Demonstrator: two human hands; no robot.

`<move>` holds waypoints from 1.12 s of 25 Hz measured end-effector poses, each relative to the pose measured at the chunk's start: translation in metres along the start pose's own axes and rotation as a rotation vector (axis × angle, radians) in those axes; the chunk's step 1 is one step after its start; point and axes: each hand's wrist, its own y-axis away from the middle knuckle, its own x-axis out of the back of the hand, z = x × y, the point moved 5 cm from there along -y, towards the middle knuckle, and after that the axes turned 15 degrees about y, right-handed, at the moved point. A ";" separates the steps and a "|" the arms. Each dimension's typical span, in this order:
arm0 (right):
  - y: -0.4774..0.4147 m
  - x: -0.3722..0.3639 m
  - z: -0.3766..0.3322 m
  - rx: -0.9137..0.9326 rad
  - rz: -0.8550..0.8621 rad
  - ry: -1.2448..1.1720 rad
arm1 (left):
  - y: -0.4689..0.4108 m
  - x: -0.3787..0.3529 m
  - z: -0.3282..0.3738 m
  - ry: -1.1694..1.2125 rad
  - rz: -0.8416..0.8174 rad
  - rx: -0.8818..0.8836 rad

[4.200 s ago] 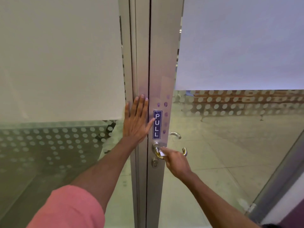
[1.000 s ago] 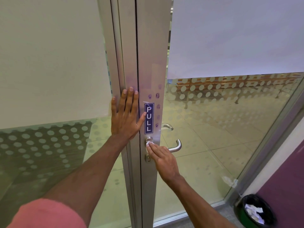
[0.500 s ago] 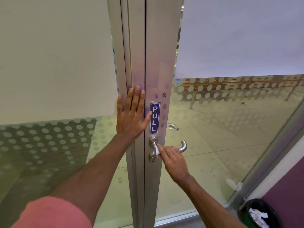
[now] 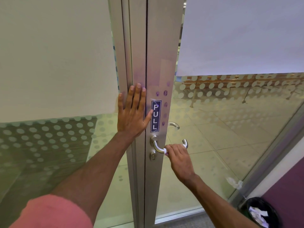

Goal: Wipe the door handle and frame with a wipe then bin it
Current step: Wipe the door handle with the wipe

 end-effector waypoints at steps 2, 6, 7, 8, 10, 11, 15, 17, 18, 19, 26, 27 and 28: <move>-0.008 0.004 -0.025 -0.037 -0.046 0.063 | 0.000 0.000 0.001 0.003 -0.004 -0.003; -0.021 0.011 -0.053 -0.200 -0.267 0.138 | 0.000 -0.001 0.001 -0.001 -0.002 -0.005; -0.022 0.012 -0.055 -0.215 -0.314 0.172 | 0.000 -0.001 0.001 0.003 -0.003 -0.005; -0.024 0.012 -0.057 -0.217 -0.345 0.202 | 0.000 -0.001 0.000 0.006 -0.002 -0.006; -0.030 0.012 -0.063 -0.221 -0.410 0.236 | 0.000 -0.002 0.000 0.009 0.003 -0.007; -0.034 0.013 -0.066 -0.233 -0.443 0.242 | 0.000 -0.002 0.000 0.013 0.005 -0.007; -0.033 0.014 -0.060 -0.225 -0.409 0.163 | 0.000 -0.002 0.000 0.016 0.002 -0.005; -0.021 0.014 -0.043 -0.112 -0.222 0.075 | 0.001 -0.002 -0.001 0.017 0.006 -0.011; -0.015 0.013 -0.034 -0.053 -0.149 0.031 | 0.001 -0.002 -0.001 0.018 0.009 -0.012; -0.010 0.011 -0.023 -0.016 -0.116 -0.009 | 0.001 -0.002 -0.001 0.021 0.013 -0.014; -0.001 0.000 0.031 -0.016 -0.087 -0.210 | 0.001 -0.003 0.000 0.022 0.031 -0.022; 0.000 0.001 0.028 -0.056 -0.071 -0.230 | 0.001 -0.003 0.000 0.019 0.032 -0.023; 0.002 0.001 0.023 -0.104 -0.059 -0.242 | 0.001 -0.003 0.000 0.019 0.035 -0.024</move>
